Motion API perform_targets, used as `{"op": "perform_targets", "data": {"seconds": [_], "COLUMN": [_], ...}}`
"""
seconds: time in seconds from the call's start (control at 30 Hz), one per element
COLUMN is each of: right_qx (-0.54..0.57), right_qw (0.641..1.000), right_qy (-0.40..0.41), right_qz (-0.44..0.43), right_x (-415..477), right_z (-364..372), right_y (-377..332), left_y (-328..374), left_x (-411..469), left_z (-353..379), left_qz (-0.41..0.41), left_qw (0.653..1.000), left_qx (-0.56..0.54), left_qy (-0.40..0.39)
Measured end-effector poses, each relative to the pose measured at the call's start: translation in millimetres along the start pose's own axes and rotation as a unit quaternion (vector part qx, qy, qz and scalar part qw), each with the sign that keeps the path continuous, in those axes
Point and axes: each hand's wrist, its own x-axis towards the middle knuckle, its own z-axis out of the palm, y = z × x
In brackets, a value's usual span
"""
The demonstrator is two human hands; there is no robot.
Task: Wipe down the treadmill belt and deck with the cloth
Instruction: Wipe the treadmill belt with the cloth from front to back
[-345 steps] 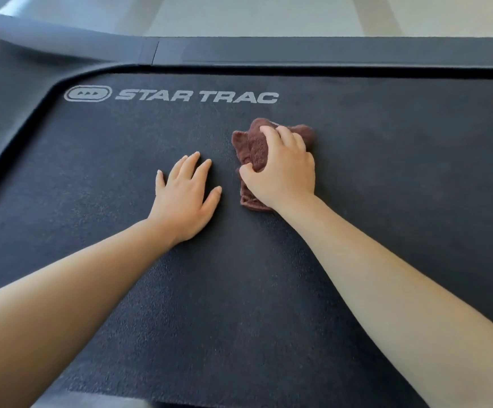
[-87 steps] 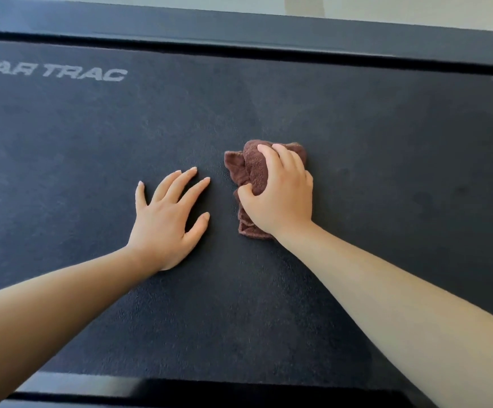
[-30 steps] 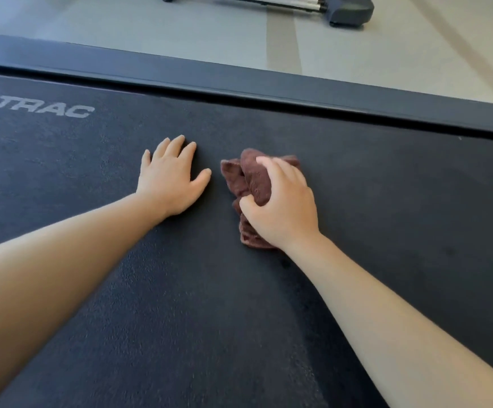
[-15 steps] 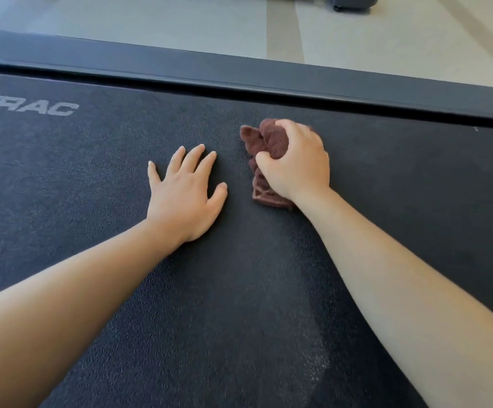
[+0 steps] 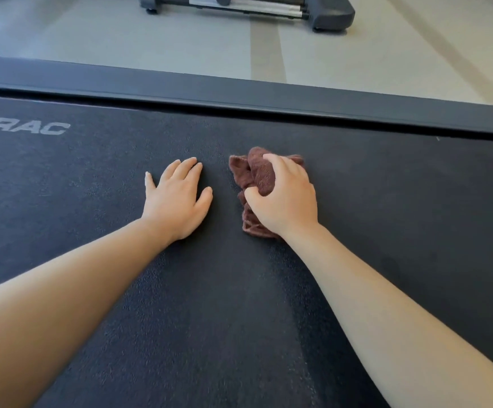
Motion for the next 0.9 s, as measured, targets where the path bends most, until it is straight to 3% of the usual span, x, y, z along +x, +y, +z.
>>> {"op": "perform_targets", "data": {"seconds": [0.47, 0.9], "right_qx": [-0.003, 0.006], "right_qw": [0.999, 0.999], "right_qy": [-0.027, -0.043], "right_qz": [0.017, -0.014], "right_x": [118, -65], "right_z": [28, -44], "right_y": [-12, 25], "left_y": [0, 11], "left_x": [6, -12], "left_z": [9, 1], "left_qz": [-0.002, 0.008], "left_qw": [0.999, 1.0], "left_qx": [-0.005, -0.015], "left_qy": [0.042, 0.024]}}
